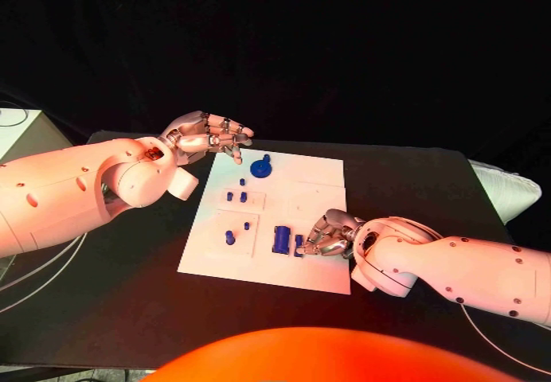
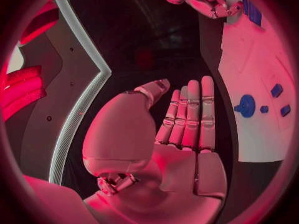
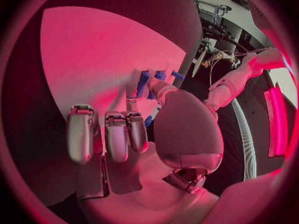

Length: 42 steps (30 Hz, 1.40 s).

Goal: Assemble the parts on the task board

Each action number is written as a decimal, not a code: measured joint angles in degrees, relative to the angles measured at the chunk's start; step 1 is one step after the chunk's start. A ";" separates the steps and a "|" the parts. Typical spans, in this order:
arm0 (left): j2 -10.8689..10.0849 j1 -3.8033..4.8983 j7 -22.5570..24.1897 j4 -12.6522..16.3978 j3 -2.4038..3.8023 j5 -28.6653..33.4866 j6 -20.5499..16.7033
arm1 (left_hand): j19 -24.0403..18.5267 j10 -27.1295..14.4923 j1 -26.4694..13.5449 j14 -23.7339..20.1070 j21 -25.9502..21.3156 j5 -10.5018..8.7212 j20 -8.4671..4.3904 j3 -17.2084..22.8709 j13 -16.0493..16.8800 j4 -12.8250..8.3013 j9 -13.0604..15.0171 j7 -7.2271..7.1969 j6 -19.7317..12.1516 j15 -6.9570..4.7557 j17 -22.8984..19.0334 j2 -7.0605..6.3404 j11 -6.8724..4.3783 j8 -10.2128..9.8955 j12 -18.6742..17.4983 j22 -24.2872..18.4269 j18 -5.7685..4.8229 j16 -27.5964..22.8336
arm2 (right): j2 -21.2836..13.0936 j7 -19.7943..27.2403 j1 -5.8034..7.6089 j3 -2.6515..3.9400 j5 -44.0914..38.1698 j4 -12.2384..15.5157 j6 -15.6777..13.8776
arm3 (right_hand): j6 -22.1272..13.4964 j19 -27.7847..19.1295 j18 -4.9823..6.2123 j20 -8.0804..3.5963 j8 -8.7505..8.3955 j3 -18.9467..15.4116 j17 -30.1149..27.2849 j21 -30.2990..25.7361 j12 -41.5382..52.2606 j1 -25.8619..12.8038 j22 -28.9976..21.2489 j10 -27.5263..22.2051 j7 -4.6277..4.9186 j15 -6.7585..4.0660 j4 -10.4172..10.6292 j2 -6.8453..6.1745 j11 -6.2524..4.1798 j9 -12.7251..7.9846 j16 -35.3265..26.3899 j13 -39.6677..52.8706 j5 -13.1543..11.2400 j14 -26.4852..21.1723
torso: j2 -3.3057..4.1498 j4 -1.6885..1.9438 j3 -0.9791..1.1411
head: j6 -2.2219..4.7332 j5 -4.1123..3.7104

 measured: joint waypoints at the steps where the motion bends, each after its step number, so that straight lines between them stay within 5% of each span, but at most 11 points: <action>1: 0.00 0.00 0.00 0.00 0.00 -0.03 0.00 | 0.00 0.00 0.00 0.00 0.00 0.00 0.00 0.00 0.00 0.00 0.00 0.00 0.00 0.00 0.00 0.00 0.00 0.00 0.00 0.00 0.00 0.00 | 0.14 0.04 -0.01 0.00 -0.16 -0.09 0.10 | 0.00 0.00 0.00 0.00 0.00 0.00 0.00 0.00 0.00 0.00 0.02 0.00 0.00 0.00 0.00 0.00 0.00 0.00 0.00 0.00 0.00 0.00 | 0.00 0.00 0.00 | 0.00 -0.02; 15: -0.02 -0.04 -0.03 -0.01 -0.03 -0.18 0.06 | 0.00 0.00 0.00 0.00 -0.27 0.00 0.00 0.00 0.00 0.00 -0.05 0.00 0.00 0.00 0.00 0.00 0.00 0.00 0.00 -0.13 0.00 0.00 | 1.49 -0.11 -0.59 0.11 -3.12 -1.75 0.69 | 0.76 0.00 0.00 0.00 0.44 0.57 0.00 0.00 0.00 1.32 0.04 -0.20 -0.30 -0.21 -0.57 1.12 -0.21 0.14 0.00 0.04 -0.55 0.21 | 0.02 0.16 -0.03 | 0.00 -0.09; 26: 0.00 -0.06 -0.04 -0.02 -0.03 -0.22 0.09 | 0.00 0.00 0.00 0.00 -0.27 0.00 0.00 0.00 0.00 0.00 -0.05 0.00 0.00 0.00 0.00 0.00 0.00 0.00 0.00 -0.13 0.00 0.00 | 1.25 0.01 -0.72 0.15 -4.93 -1.70 0.67 | 1.04 0.00 0.00 0.00 -0.26 0.86 0.00 0.22 0.00 1.97 0.03 0.01 -0.43 -0.21 -1.16 0.90 -0.42 -0.30 0.00 0.03 -0.62 0.21 | 0.00 0.07 -0.03 | 0.00 0.03; 30: 0.04 -0.12 -0.04 -0.10 -0.04 -0.22 0.10 | 0.00 0.00 0.00 0.00 -0.27 0.00 0.00 0.00 0.00 0.00 -0.05 0.00 0.00 0.00 0.00 0.00 0.00 0.00 0.00 -0.13 0.00 0.00 | 0.26 0.76 -0.73 0.12 -4.73 -1.47 0.14 | 0.71 0.00 0.00 0.00 -0.40 -0.77 0.00 -0.33 0.00 0.53 0.03 0.01 -0.19 -0.21 0.43 0.35 -0.42 -0.66 0.00 0.03 -0.62 0.21 | -0.08 0.07 -0.03 | 0.00 0.04; 36: 0.53 -0.63 0.05 -0.83 -0.06 0.15 0.05 | 0.00 0.00 0.00 0.00 -0.27 0.00 0.00 -0.17 0.00 0.16 -0.05 0.00 0.00 0.00 0.00 0.00 0.00 0.00 0.00 -0.22 0.00 0.00 | -1.84 4.97 -0.37 0.01 -2.44 -1.08 -1.21 | -3.09 0.00 0.00 0.00 -1.56 -4.08 0.00 -6.16 -3.80 -0.01 0.02 -0.10 1.20 0.26 2.63 0.30 0.53 -0.87 -0.34 0.02 3.61 0.23 | -0.38 -0.15 -0.09 | 0.00 0.04; 42: 2.21 -1.64 0.76 -2.99 -0.16 1.28 -0.50 | 0.00 -0.21 0.00 0.00 -0.30 0.00 0.00 -0.16 0.00 0.17 -0.04 -0.01 -0.01 0.00 0.00 0.00 -0.21 0.22 0.03 -0.23 0.00 0.00 | -3.68 14.06 1.92 0.35 3.73 -3.02 -3.24 | -5.40 0.00 0.00 0.43 -2.35 -5.91 0.00 -10.91 -6.13 0.09 0.02 -0.10 2.11 0.86 3.34 0.24 1.15 -1.02 -1.35 0.01 4.14 0.20 | -1.48 -0.64 -0.35 | 0.00 0.12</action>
